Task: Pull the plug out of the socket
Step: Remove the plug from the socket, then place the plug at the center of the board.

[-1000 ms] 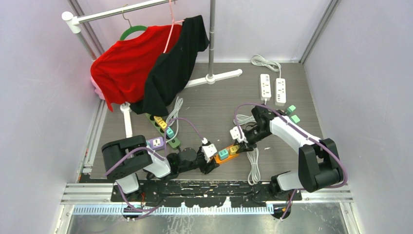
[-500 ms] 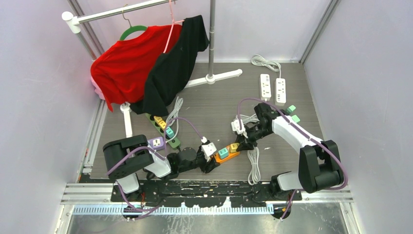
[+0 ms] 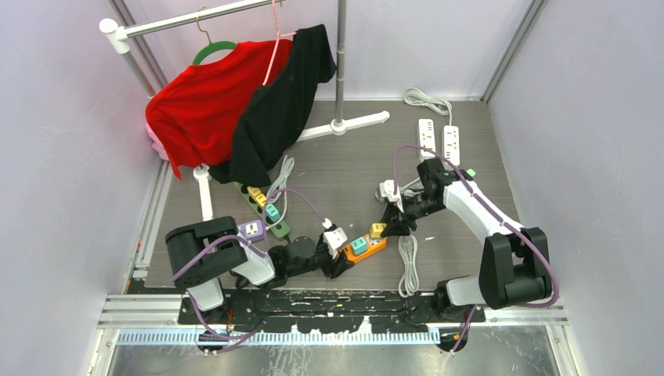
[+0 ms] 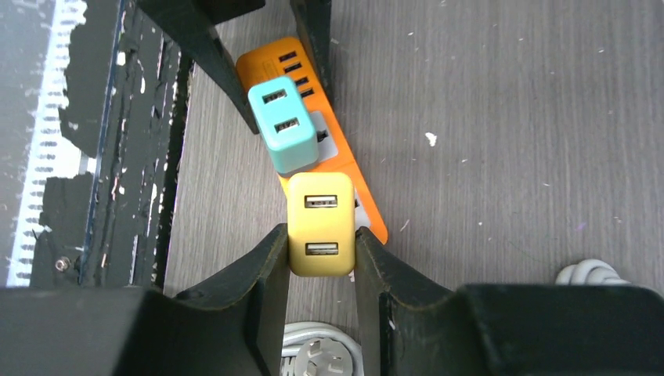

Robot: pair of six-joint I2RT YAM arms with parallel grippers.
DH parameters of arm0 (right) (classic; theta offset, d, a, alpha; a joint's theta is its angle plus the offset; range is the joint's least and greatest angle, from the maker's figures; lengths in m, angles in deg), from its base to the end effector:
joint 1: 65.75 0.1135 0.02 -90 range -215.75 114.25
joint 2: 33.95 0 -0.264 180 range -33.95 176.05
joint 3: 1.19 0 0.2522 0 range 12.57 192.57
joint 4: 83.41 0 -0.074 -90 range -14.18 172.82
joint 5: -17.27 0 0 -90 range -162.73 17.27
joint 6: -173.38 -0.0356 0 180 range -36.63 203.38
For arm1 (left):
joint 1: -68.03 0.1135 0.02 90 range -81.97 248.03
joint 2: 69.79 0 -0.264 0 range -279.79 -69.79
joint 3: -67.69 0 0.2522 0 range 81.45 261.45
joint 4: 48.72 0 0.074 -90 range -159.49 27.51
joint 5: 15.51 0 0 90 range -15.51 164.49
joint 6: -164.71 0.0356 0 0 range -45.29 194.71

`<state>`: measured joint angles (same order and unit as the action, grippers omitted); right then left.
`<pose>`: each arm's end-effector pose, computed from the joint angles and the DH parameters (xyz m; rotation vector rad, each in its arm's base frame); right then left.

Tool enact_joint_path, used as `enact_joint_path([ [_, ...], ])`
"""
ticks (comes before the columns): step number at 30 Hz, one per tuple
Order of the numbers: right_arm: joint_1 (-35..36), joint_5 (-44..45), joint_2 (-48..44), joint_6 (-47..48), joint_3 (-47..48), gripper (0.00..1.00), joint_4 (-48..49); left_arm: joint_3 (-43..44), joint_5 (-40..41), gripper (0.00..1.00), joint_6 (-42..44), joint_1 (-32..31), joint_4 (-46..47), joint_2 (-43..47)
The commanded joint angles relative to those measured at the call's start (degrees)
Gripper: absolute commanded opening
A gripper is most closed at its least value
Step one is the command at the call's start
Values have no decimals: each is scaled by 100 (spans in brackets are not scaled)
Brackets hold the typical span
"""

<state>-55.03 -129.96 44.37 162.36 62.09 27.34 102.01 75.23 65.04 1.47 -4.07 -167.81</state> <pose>0.2100 0.0702 0.2138 -1.6824 1.6017 0.9837 0.1087 -0.2495 0.1131 0.9467 1.7670 -0.8716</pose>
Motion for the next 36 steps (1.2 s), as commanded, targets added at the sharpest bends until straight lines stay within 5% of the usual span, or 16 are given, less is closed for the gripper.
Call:
enact_joint_path([
  [1, -61, -428, -169, -393, 355, 1, -72, -7, -38, 0, -103, 30, -318, -39],
  [11, -821, -570, -262, -2091, 768, 1, 372, 189, -61, 0, -163, 30, -1039, 313],
  [14, -1349, -496, -453, -3343, 565, 1, 1291, 245, -60, 0, -177, 30, -1211, 391],
  [19, -1863, 992, -801, -6016, 59, 1, 3561, 321, -141, 0, -205, 30, -1428, 475],
  [29, -2374, 3259, -592, -8286, -500, 8, 5525, 210, -78, 0, -159, 30, -1795, 933],
  [36, -2380, 4043, 4, -8886, -349, 14, 5566, 218, -133, 0, -272, 30, -1825, 988],
])
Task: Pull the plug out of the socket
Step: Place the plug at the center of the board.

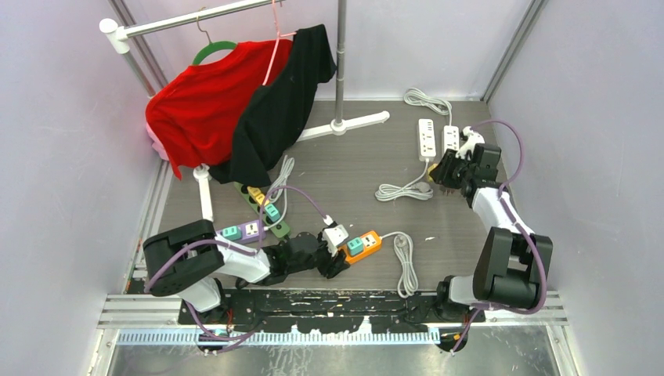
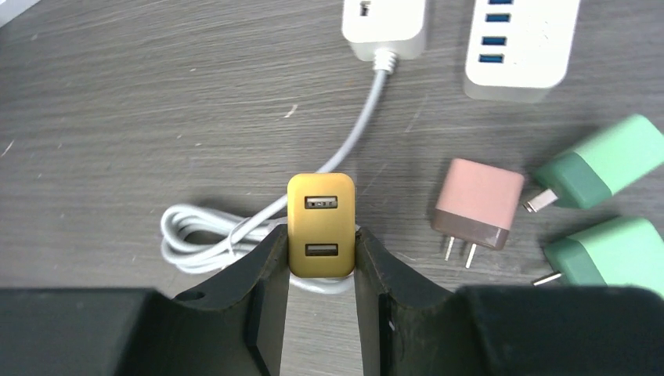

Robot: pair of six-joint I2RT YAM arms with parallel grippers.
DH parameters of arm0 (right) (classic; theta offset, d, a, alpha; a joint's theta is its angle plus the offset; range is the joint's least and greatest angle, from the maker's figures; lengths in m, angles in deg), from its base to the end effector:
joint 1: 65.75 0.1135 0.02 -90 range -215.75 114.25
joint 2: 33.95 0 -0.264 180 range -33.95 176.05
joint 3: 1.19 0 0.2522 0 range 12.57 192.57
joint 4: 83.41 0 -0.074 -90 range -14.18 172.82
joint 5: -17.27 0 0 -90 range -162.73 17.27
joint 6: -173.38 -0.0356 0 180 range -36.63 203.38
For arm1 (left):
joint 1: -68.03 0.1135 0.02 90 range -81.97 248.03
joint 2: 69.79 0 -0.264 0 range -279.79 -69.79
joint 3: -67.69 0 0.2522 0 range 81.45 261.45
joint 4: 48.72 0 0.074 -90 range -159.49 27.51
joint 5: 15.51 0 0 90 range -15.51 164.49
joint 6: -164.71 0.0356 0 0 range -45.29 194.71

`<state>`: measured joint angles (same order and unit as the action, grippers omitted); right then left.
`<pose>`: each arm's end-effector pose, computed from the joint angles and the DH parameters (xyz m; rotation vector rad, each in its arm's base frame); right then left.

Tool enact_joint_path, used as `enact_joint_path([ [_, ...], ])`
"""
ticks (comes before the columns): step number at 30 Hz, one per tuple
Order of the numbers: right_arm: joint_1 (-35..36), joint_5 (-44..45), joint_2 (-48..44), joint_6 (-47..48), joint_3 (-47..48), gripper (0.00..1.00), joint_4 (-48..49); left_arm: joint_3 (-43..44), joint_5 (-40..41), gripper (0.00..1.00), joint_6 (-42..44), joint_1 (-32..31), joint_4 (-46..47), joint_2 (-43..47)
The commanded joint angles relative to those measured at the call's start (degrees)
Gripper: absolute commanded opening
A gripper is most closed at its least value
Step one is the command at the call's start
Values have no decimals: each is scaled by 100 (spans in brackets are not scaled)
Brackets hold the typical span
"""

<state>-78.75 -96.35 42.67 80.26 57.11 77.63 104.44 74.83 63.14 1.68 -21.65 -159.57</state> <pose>0.2791 -0.0498 0.2265 0.0816 2.1798 0.3594 0.1082 -0.2465 0.1280 0.9769 1.8941 -0.8331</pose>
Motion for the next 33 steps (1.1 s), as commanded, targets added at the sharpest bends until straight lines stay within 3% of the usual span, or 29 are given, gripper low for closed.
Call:
enact_joint_path([
  [1, -14, 787, 230, -722, 169, 16, 532, -24, -102, 0, -95, 8, -69, 163],
  [14, -10, 994, 932, -588, 556, 40, 14, 10, -148, 0, -221, 7, -135, 184],
  [20, -18, 1009, 923, -411, 744, 57, -272, 1, -162, 0, -291, 8, -149, 240],
  [25, -124, 965, 582, -105, 858, 58, -514, -18, -166, 0, -321, 8, -159, 269],
  [27, -188, 699, 354, 48, 870, 56, -615, -5, -173, 0, -320, 8, -158, 248],
  [33, -291, -1969, -230, 1164, 855, 56, -1262, 55, -249, 0, -264, 10, -158, 140],
])
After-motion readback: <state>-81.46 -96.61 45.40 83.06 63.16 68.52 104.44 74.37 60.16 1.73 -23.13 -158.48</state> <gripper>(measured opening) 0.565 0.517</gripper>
